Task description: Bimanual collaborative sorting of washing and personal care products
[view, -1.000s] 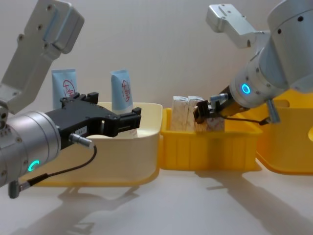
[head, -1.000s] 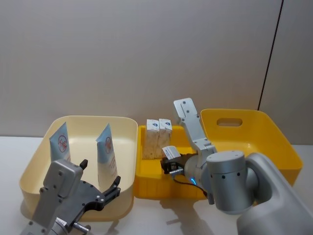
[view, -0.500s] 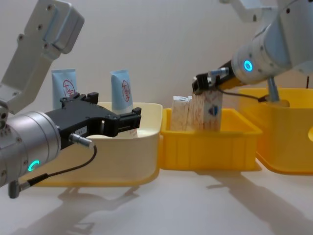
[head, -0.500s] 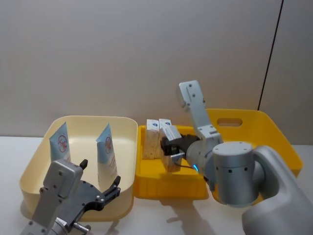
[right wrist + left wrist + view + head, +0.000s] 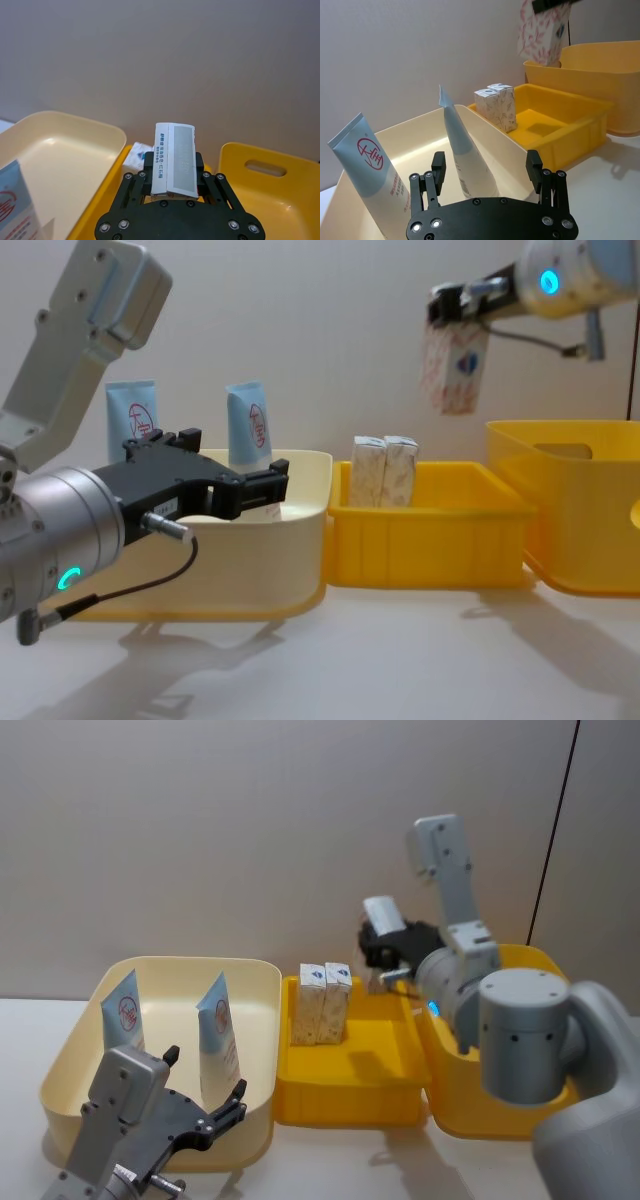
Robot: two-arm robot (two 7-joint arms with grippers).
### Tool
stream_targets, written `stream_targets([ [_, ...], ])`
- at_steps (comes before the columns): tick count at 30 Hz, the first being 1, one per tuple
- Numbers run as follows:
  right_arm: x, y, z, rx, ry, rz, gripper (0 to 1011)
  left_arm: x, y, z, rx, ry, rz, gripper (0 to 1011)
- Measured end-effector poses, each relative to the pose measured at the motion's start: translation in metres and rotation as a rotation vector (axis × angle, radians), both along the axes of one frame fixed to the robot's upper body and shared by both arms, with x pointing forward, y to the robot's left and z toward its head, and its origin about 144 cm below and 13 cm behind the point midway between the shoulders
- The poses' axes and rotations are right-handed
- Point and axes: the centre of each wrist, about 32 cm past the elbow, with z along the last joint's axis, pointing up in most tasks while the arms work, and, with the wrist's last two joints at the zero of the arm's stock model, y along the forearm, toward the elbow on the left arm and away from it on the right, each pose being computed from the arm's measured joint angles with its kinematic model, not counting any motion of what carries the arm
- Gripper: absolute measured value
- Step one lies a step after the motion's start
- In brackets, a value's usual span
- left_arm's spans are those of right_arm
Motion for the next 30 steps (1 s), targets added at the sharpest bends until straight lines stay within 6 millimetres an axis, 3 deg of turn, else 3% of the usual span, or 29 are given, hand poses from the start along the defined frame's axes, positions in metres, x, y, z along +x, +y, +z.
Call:
stream_targets([
  [17, 0.001, -0.051, 0.023, -0.033, -0.166, -0.200, 423, 0.000, 0.000, 0.000, 0.000, 0.000, 0.000, 1000],
  [30, 0.005, -0.086, 0.012, -0.081, -0.107, -0.342, 423, 0.000, 0.000, 0.000, 0.000, 0.000, 0.000, 1000],
])
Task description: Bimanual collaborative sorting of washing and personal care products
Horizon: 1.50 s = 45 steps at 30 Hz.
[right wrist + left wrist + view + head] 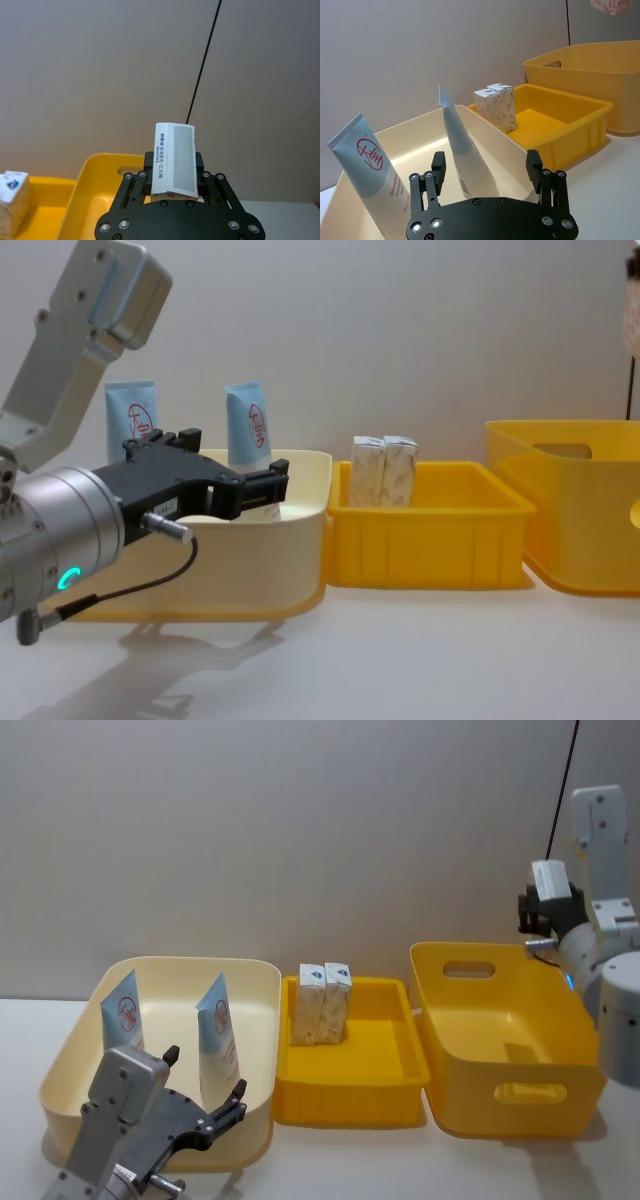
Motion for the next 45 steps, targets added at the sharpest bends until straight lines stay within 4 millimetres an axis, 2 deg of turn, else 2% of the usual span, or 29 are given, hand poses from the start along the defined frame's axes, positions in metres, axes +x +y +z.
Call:
stream_targets([
  [9, 0.003, -0.009, -0.015, 0.007, 0.091, -0.011, 423, 0.000, 0.000, 0.000, 0.000, 0.000, 0.000, 1000],
  [18, 0.002, -0.008, -0.022, 0.031, 0.112, 0.023, 427, 0.000, 0.000, 0.000, 0.000, 0.000, 0.000, 1000],
  [21, 0.002, -0.008, -0.023, 0.039, 0.113, 0.034, 514, 0.000, 0.000, 0.000, 0.000, 0.000, 0.000, 1000],
  [22, 0.002, -0.008, -0.024, 0.040, 0.114, 0.036, 514, 0.000, 0.000, 0.000, 0.000, 0.000, 0.000, 1000],
  [26, 0.002, -0.007, -0.025, 0.045, 0.116, 0.041, 676, 0.000, 0.000, 0.000, 0.000, 0.000, 0.000, 1000],
  [35, 0.002, -0.006, -0.027, 0.054, 0.118, 0.054, 915, 0.000, 0.000, 0.000, 0.000, 0.000, 0.000, 1000],
  [36, 0.002, -0.006, -0.027, 0.054, 0.118, 0.054, 974, 0.000, 0.000, 0.000, 0.000, 0.000, 0.000, 1000],
  [45, 0.002, -0.006, -0.028, 0.058, 0.119, 0.059, 1001, 0.008, 0.002, 0.007, 0.013, 0.021, -0.019, 1000],
])
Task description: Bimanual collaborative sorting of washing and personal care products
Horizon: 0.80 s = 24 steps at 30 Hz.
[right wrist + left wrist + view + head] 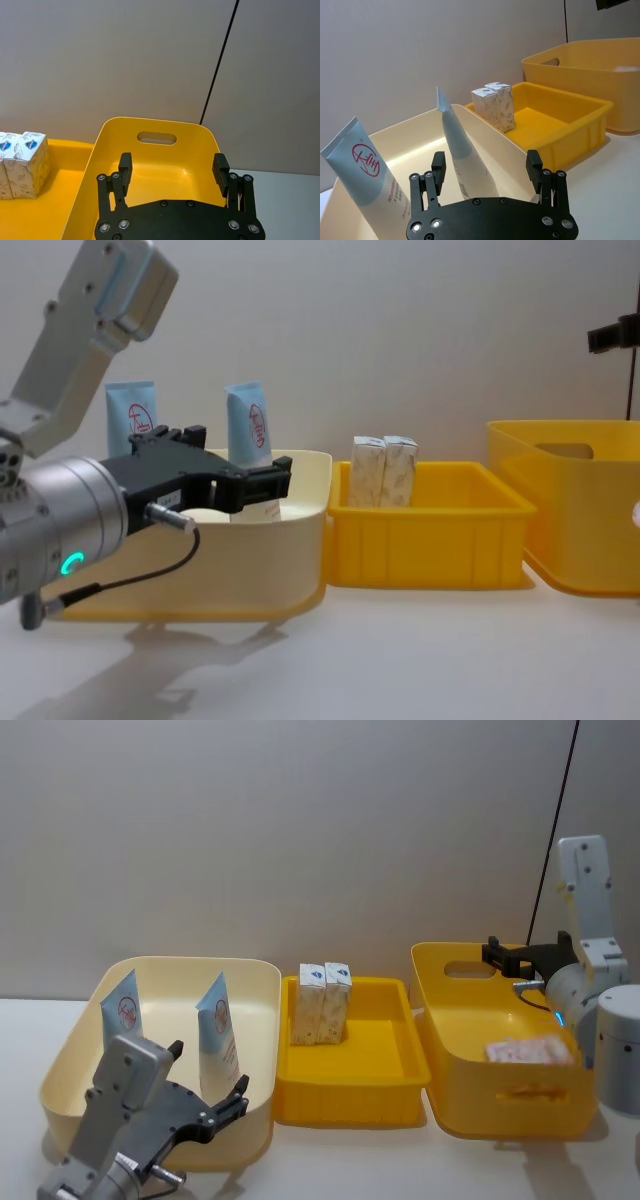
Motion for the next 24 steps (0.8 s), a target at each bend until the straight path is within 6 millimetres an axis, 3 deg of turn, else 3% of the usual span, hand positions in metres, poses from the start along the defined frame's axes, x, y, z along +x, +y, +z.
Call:
stream_targets([
  [24, 0.000, 0.000, -0.001, 0.003, 0.001, 0.004, 1001, 0.044, 0.011, 0.018, 0.066, 0.073, -0.035, 1000],
])
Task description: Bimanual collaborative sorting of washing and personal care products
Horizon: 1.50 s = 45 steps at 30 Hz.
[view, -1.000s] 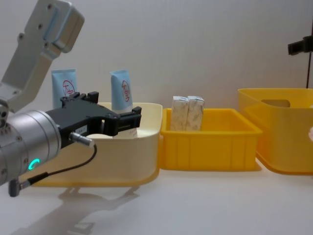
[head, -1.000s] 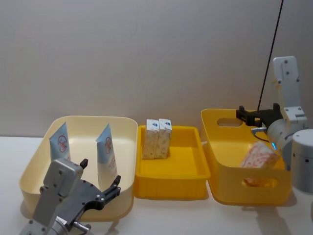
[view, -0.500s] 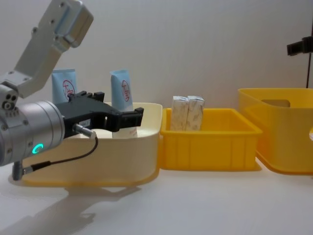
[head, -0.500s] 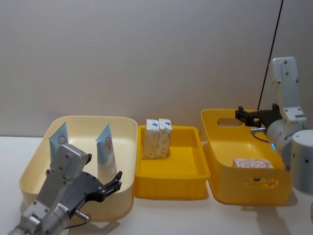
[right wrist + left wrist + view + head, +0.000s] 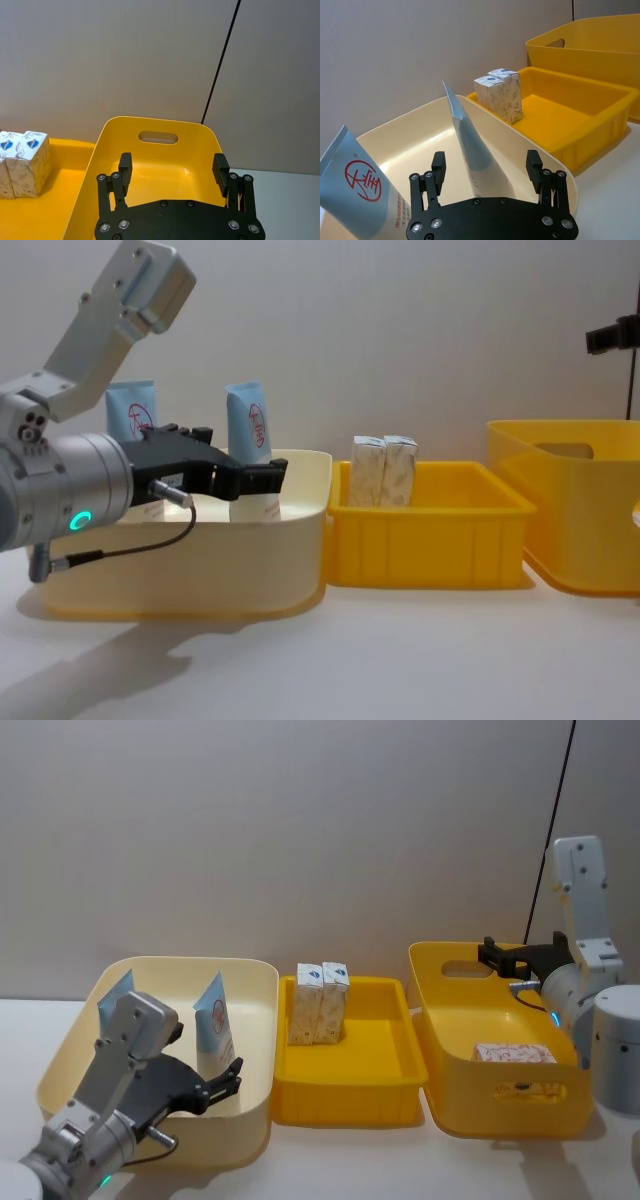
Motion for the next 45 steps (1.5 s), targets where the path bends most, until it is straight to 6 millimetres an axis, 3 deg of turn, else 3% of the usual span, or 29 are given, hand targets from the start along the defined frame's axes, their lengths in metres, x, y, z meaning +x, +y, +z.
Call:
stream_targets([
  [38, 0.000, 0.000, 0.000, 0.000, 0.000, 0.000, 1001, 0.046, -0.005, 0.003, -0.029, 0.014, -0.046, 1000],
  [45, 0.000, 0.000, 0.000, 0.000, 0.000, 0.000, 1001, 0.048, -0.006, 0.003, -0.028, 0.014, -0.049, 885],
])
